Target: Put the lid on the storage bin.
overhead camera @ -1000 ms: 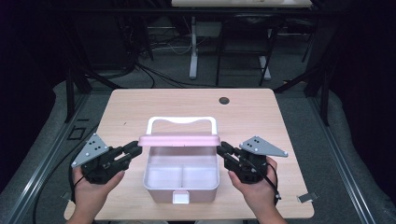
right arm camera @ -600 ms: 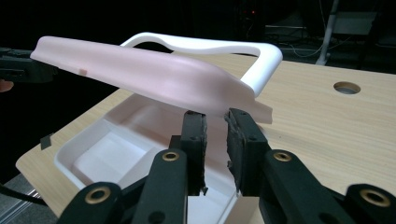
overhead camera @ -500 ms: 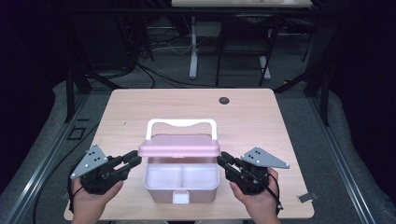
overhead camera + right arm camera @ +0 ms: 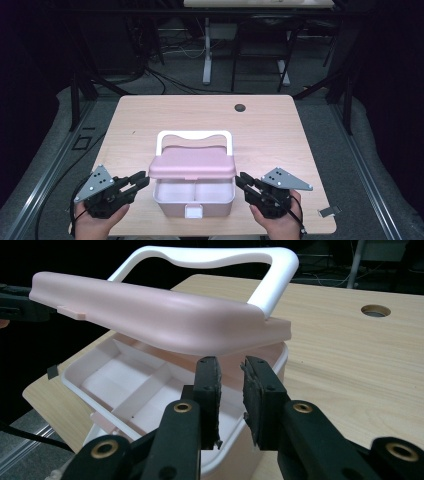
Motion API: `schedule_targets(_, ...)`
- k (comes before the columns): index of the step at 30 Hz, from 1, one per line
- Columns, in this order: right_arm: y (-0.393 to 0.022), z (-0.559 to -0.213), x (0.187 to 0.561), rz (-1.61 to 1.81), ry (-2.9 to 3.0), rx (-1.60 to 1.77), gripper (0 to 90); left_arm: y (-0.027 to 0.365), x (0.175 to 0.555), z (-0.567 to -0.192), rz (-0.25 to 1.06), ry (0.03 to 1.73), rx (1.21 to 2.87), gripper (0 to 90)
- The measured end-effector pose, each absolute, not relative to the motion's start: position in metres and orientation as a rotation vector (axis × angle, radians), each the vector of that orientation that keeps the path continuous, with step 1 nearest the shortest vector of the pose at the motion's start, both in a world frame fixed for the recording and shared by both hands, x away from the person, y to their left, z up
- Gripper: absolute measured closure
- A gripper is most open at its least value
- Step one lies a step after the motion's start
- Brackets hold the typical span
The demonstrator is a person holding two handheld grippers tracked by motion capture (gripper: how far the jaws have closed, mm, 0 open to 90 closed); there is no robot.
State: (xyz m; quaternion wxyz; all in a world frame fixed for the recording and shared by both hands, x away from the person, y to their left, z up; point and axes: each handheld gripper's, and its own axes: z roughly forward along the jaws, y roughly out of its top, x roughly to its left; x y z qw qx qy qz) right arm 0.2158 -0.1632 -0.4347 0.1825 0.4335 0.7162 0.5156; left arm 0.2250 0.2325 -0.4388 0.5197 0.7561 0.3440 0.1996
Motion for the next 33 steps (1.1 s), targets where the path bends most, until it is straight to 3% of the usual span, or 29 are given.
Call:
schedule_targets(21,-0.175,-0.443,0.219,1.436,1.975,1.296,74.4,0.253,0.225,-0.460,0.460,0.912,1.840,61.9)
schedule_targets(33,-0.173,-0.450,0.239,1.389,1.922,1.294,55.1,0.263,0.253,-0.462,0.526,0.976,1.785,50.9)
